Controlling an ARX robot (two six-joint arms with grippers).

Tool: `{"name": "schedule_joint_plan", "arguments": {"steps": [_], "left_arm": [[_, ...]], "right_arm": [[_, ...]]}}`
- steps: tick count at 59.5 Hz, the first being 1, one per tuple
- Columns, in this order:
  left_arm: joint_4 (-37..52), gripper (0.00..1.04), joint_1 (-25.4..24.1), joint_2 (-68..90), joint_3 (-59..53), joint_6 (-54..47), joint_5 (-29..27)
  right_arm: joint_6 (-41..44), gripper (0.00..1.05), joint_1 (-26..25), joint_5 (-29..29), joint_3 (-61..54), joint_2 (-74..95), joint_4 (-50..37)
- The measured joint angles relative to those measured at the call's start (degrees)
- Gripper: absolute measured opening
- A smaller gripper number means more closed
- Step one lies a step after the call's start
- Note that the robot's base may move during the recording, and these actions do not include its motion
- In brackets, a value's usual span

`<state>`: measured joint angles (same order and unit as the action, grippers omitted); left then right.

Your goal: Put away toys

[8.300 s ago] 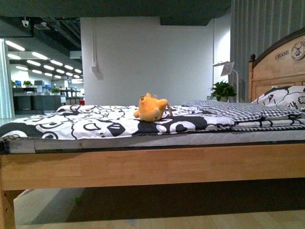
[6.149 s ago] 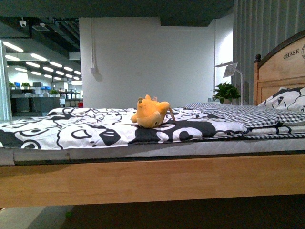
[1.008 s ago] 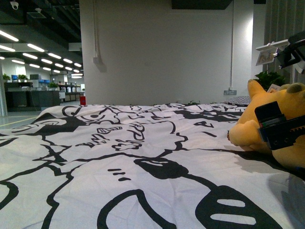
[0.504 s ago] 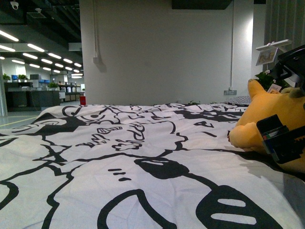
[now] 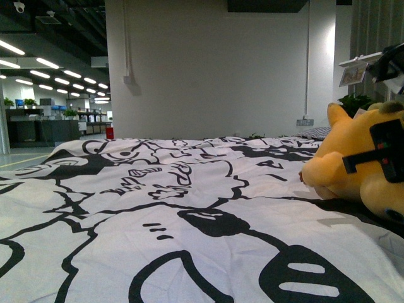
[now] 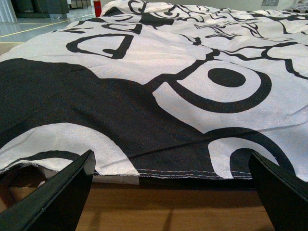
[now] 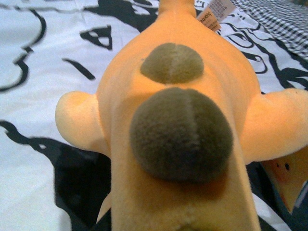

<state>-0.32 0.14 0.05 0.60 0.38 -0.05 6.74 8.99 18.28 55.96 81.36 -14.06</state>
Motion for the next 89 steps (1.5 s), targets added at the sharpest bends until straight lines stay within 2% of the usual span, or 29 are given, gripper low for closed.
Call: {"name": "schedule_joint_plan", "arguments": {"steps": [6,11,21,31,37,43,56,78,82,85,89], "left_arm": [[0.0,0.98,0.0,0.0,0.0,0.0,0.0],[0.0,0.98,0.0,0.0,0.0,0.0,0.0],[0.0,0.98,0.0,0.0,0.0,0.0,0.0],[0.0,0.98,0.0,0.0,0.0,0.0,0.0],[0.0,0.98,0.0,0.0,0.0,0.0,0.0],[0.0,0.98,0.0,0.0,0.0,0.0,0.0],[0.0,0.98,0.0,0.0,0.0,0.0,0.0],[0.0,0.98,0.0,0.0,0.0,0.0,0.0],[0.0,0.98,0.0,0.0,0.0,0.0,0.0],[0.0,0.98,0.0,0.0,0.0,0.0,0.0],[0.0,0.98,0.0,0.0,0.0,0.0,0.0]], "right_arm": [[-6.6,0.13,-2.0,-6.2,0.0,-2.3,-1.5],[-11.5,0.08,-4.2,-12.0,0.0,-5.3,-1.6],[-21.3,0.07,-10.3,-25.4,-2.3,-12.8,-1.6],[-28.6,0.07,-16.5,-40.5,-9.7,-22.0,-2.7],[-32.1,0.07,-18.8,-45.4,-14.0,-27.6,-3.1],[-35.2,0.07,-20.4,-48.0,-17.8,-33.7,-3.1],[-37.7,0.07,-21.0,-48.0,-22.4,-44.6,2.5],[-38.3,0.07,-20.9,-47.8,-22.9,-45.7,3.0],[-32.9,0.07,-18.4,-38.6,-22.5,-46.6,8.6],[-24.5,0.07,-16.2,-29.9,-24.2,-48.4,11.9],[-17.3,0.07,-15.2,-24.8,-27.6,-50.2,11.5]]}}
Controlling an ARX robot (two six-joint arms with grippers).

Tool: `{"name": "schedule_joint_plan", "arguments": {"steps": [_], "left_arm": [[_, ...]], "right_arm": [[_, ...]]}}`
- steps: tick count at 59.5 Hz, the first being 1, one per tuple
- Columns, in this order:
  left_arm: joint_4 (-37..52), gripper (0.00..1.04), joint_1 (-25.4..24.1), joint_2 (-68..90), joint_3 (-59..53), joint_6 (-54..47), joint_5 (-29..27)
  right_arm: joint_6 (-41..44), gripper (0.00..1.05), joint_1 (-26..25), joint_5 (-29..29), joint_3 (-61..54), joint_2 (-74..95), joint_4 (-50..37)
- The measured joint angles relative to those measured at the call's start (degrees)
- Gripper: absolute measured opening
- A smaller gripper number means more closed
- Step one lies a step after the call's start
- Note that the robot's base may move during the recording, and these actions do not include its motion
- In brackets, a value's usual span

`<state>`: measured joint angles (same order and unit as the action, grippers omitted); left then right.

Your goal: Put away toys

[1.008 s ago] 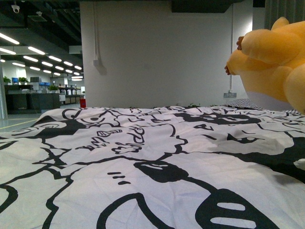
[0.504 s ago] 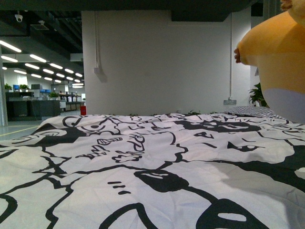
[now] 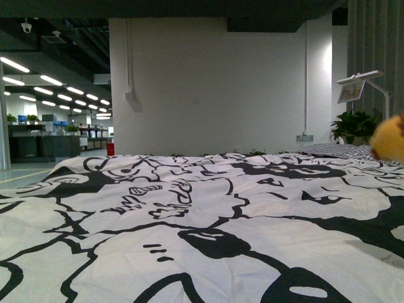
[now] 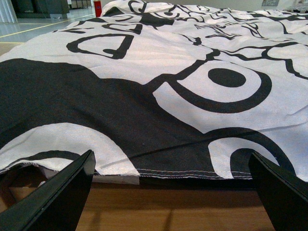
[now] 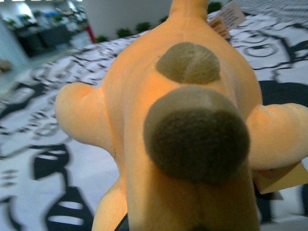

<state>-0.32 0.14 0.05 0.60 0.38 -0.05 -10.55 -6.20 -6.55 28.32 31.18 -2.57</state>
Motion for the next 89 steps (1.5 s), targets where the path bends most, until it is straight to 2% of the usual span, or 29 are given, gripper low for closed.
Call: {"name": "schedule_joint_plan", "arguments": {"steps": [4,6,12,30,65,74,81,89], "left_arm": [[0.0,0.98,0.0,0.0,0.0,0.0,0.0],[0.0,0.98,0.0,0.0,0.0,0.0,0.0],[0.0,0.98,0.0,0.0,0.0,0.0,0.0],[0.0,0.98,0.0,0.0,0.0,0.0,0.0],[0.0,0.98,0.0,0.0,0.0,0.0,0.0],[0.0,0.98,0.0,0.0,0.0,0.0,0.0],[0.0,0.98,0.0,0.0,0.0,0.0,0.0],[0.0,0.98,0.0,0.0,0.0,0.0,0.1]], "right_arm": [[4.3,0.07,2.9,6.1,-3.3,-1.5,-1.0],[6.1,0.07,4.5,6.8,-5.3,-2.6,-1.6],[8.6,0.07,5.9,6.0,-9.4,-5.2,-3.3],[10.0,0.07,6.0,6.3,-16.4,-10.6,-5.7],[10.2,0.07,6.0,6.3,-23.3,-18.4,-5.9],[10.2,0.07,6.0,6.3,-24.2,-20.0,-5.3],[10.2,0.07,6.0,6.4,-24.7,-26.5,1.9],[10.2,0.07,6.0,6.4,-25.2,-28.3,2.4]]}}
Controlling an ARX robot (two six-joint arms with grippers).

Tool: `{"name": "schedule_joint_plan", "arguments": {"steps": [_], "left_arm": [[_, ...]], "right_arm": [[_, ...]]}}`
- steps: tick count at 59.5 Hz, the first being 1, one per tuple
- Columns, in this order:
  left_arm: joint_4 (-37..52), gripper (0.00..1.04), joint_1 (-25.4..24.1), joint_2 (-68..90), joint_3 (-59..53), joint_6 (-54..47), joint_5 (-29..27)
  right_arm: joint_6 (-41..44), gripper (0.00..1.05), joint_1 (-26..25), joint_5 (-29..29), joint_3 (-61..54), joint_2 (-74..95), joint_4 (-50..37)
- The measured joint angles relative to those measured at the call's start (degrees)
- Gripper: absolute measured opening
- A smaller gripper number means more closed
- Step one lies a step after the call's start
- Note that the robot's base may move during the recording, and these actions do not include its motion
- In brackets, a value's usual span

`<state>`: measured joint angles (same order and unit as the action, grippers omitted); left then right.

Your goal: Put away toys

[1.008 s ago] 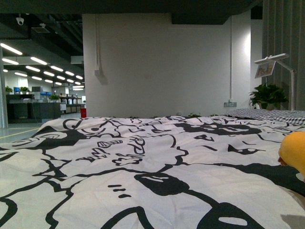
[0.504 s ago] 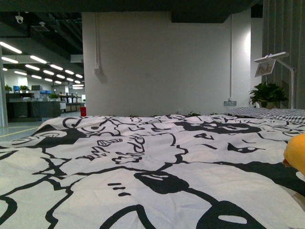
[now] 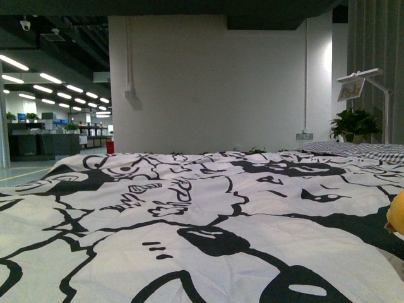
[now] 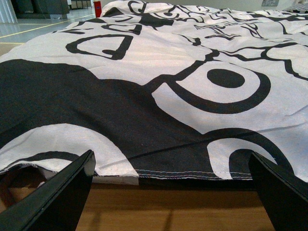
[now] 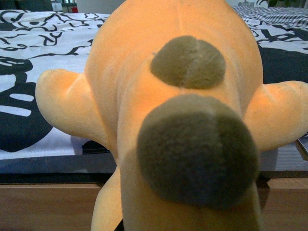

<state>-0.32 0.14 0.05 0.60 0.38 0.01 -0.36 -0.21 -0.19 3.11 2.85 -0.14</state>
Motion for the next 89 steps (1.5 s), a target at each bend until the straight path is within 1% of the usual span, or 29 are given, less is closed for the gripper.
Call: {"name": "schedule_joint_plan", "arguments": {"steps": [13,63,76,89], "left_arm": [[0.0,0.98,0.0,0.0,0.0,0.0,0.0],[0.0,0.98,0.0,0.0,0.0,0.0,0.0],[0.0,0.98,-0.1,0.0,0.0,0.0,-0.4],[0.0,0.98,-0.1,0.0,0.0,0.0,0.0]], "right_arm": [[0.0,0.07,0.0,0.0,-2.3,-2.5,-0.1],[0.0,0.07,0.0,0.0,-2.3,-2.6,-0.1],[0.0,0.07,0.3,-1.1,-2.3,-2.6,0.0],[0.0,0.07,0.2,0.6,-2.3,-2.5,0.3]]}}
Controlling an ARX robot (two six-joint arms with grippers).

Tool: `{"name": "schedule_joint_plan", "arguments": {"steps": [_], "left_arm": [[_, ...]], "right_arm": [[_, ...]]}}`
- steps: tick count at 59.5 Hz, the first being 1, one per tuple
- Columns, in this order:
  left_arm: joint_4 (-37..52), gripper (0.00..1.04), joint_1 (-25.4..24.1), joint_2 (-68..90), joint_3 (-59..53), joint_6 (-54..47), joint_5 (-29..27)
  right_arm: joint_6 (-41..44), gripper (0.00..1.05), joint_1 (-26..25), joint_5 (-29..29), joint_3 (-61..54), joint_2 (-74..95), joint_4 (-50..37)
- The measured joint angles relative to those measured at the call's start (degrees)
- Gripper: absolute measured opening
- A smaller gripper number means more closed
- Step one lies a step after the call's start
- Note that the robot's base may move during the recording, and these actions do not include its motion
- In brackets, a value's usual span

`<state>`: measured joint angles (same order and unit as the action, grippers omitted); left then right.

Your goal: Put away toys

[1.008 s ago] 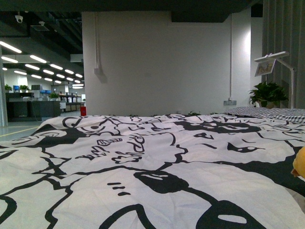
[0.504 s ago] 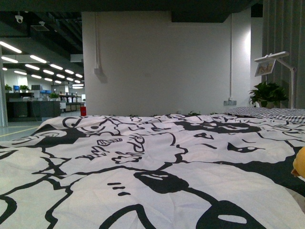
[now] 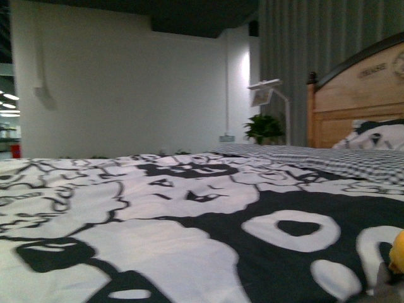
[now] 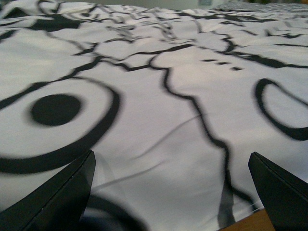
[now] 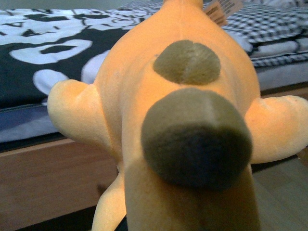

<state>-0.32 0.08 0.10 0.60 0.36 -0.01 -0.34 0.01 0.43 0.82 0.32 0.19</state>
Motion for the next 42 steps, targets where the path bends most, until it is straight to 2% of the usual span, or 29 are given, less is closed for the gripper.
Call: {"name": "schedule_joint_plan", "arguments": {"steps": [42], "left_arm": [[0.0,0.98,0.0,0.0,0.0,0.0,0.0]], "right_arm": [[0.0,0.07,0.0,-0.4,0.0,0.0,0.0]]}}
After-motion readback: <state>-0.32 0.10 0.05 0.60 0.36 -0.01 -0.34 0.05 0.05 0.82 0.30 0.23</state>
